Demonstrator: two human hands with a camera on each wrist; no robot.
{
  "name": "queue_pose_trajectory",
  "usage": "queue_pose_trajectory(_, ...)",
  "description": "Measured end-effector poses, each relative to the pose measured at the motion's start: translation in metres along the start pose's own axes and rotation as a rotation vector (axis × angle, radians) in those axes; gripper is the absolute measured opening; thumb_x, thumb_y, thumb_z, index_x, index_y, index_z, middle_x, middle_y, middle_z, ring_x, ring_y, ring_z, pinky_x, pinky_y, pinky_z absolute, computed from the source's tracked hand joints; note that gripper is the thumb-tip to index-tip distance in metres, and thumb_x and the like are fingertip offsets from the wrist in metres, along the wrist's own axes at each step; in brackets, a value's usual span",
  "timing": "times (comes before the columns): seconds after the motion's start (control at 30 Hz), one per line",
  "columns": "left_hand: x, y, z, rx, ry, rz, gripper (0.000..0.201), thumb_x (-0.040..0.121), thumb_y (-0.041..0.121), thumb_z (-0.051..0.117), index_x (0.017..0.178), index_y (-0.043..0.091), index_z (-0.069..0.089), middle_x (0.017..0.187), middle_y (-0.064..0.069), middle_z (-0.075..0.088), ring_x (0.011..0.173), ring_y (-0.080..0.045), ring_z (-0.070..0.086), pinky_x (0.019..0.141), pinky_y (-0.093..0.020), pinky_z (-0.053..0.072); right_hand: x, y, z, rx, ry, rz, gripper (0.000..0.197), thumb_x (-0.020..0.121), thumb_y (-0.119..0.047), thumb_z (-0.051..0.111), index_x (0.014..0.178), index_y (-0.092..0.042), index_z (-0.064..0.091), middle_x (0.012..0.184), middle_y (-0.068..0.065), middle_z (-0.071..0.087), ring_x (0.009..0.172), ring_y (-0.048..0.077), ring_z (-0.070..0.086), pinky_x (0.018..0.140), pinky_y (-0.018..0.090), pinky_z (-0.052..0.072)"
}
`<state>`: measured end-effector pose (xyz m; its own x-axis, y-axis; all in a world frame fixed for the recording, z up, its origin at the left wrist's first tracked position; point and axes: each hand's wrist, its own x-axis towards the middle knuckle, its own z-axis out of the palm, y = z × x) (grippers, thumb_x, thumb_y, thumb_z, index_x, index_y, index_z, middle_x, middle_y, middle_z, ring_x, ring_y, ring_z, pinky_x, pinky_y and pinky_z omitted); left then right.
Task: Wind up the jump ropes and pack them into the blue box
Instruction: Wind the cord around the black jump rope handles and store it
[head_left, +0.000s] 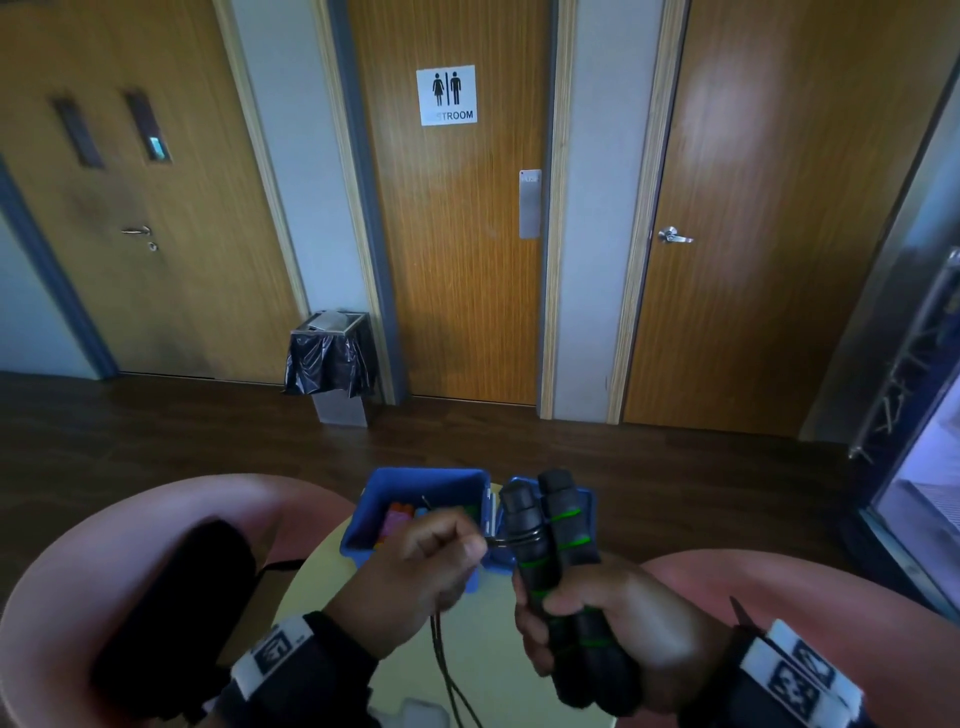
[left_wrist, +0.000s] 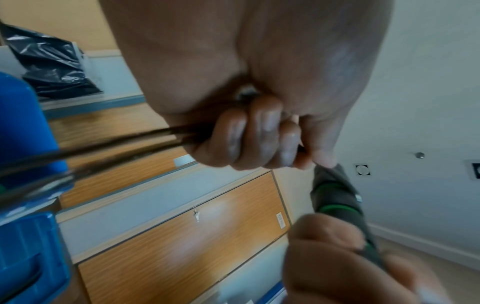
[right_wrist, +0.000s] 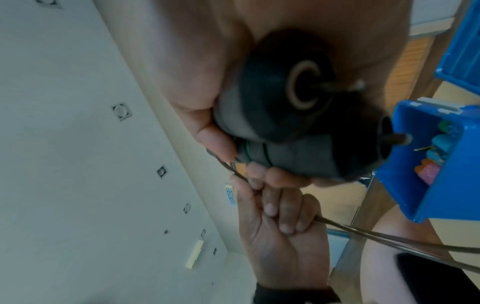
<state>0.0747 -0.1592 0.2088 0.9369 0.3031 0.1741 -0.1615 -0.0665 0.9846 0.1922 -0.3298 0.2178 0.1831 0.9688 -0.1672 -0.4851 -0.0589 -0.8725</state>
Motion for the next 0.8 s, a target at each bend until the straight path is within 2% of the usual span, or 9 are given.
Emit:
queue_pose_trajectory(0.07, 0.004, 0.003, -0.005, 0.041, -0.026, 0.078, 0.024, 0.079, 0.047, 0.071, 0.064, 0.03, 0.063, 0.054, 0.005, 0.042, 0.048, -0.007, 0.034, 0.051, -0.02, 0.03, -0.005, -0.007, 0.006, -0.004, -0.099, 0.004, 0.023, 0.073, -0.011, 0.063, 0.094, -0.003, 0.06, 0.075, 0.014, 0.058, 0.067, 0.027, 0.059, 0.069, 0.035, 0.045)
queue_pose_trajectory(0.13, 0.008, 0.003, -0.006, -0.015, -0.036, 0.114, 0.035, 0.074, 0.057, 0.077, 0.066, 0.026, 0.064, 0.054, -0.002, 0.044, 0.049, -0.014, 0.038, 0.051, -0.023, 0.029, -0.009, -0.013, 0.014, 0.002, -0.159, 0.015, 0.02, 0.078, -0.008, 0.054, 0.098, -0.003, 0.058, 0.078, 0.013, 0.057, 0.071, 0.027, 0.059, 0.073, 0.038, 0.043)
queue_pose_trajectory(0.2, 0.007, -0.001, -0.001, -0.132, -0.084, 0.092, 0.061, 0.071, 0.054, 0.082, 0.077, -0.002, 0.059, 0.056, -0.025, 0.041, 0.051, -0.031, 0.038, 0.052, -0.033, 0.021, -0.012, -0.017, 0.023, 0.008, -0.229, 0.018, 0.021, 0.08, -0.005, 0.049, 0.1, -0.002, 0.055, 0.079, 0.013, 0.055, 0.072, 0.026, 0.058, 0.073, 0.038, 0.042)
queue_pose_trajectory(0.27, 0.006, 0.001, 0.004, -0.106, -0.13, 0.049, 0.063, 0.07, 0.042, 0.086, 0.078, -0.012, 0.054, 0.06, -0.025, 0.048, 0.056, -0.032, 0.042, 0.055, -0.039, 0.02, -0.018, -0.021, 0.032, -0.046, -0.3, 0.011, 0.023, 0.08, -0.001, 0.045, 0.102, -0.002, 0.053, 0.08, 0.011, 0.057, 0.074, 0.021, 0.06, 0.072, 0.033, 0.044)
queue_pose_trajectory(0.37, 0.01, 0.02, -0.002, 0.203, -0.182, -0.013, 0.007, 0.068, 0.023, 0.073, 0.066, 0.022, 0.066, 0.06, 0.014, 0.062, 0.061, -0.003, 0.056, 0.06, -0.021, 0.041, -0.023, -0.028, 0.042, -0.26, -0.245, 0.114, 0.034, 0.083, 0.012, 0.041, 0.106, -0.012, 0.05, 0.088, -0.013, 0.068, 0.085, -0.001, 0.063, 0.081, 0.016, 0.043)
queue_pose_trajectory(0.47, 0.018, 0.036, -0.024, 0.443, -0.37, -0.122, 0.018, 0.064, 0.026, 0.079, 0.058, 0.036, 0.066, 0.059, 0.017, 0.059, 0.059, 0.002, 0.053, 0.059, -0.017, 0.042, -0.025, -0.035, 0.047, -0.997, -0.065, 0.147, 0.023, 0.098, -0.007, 0.052, 0.112, -0.025, 0.058, 0.099, -0.014, 0.07, 0.085, -0.004, 0.062, 0.074, 0.0, 0.036)
queue_pose_trajectory(0.57, 0.027, 0.038, -0.038, 0.816, -0.356, -0.093, 0.032, 0.071, 0.025, 0.088, 0.059, 0.025, 0.059, 0.06, 0.013, 0.056, 0.057, -0.002, 0.051, 0.058, -0.025, 0.041, -0.019, -0.033, 0.049, -1.796, -0.086, 0.16, 0.017, 0.089, -0.033, 0.055, 0.104, -0.025, 0.055, 0.103, 0.0, 0.063, 0.092, 0.02, 0.062, 0.08, 0.028, 0.051)
queue_pose_trajectory(0.67, 0.028, 0.034, -0.029, 1.059, -0.238, 0.066, 0.036, 0.081, 0.036, 0.079, 0.061, 0.03, 0.049, 0.06, 0.012, 0.052, 0.058, -0.004, 0.049, 0.057, -0.021, 0.036, 0.007, -0.012, 0.035, -1.967, 0.089, 0.101, 0.032, 0.086, -0.029, 0.054, 0.116, -0.024, 0.048, 0.101, 0.005, 0.065, 0.091, 0.031, 0.065, 0.082, 0.037, 0.054)
queue_pose_trajectory(0.8, 0.014, 0.01, -0.005, 1.233, 0.028, 0.037, 0.028, 0.098, 0.042, 0.05, 0.081, 0.02, 0.057, 0.076, 0.005, 0.062, 0.069, -0.011, 0.056, 0.067, -0.032, 0.046, 0.046, -0.006, -0.004, -1.977, 0.325, 0.042, 0.065, 0.09, -0.026, 0.048, 0.148, -0.036, 0.02, 0.107, 0.003, 0.064, 0.092, 0.028, 0.063, 0.085, 0.041, 0.053)
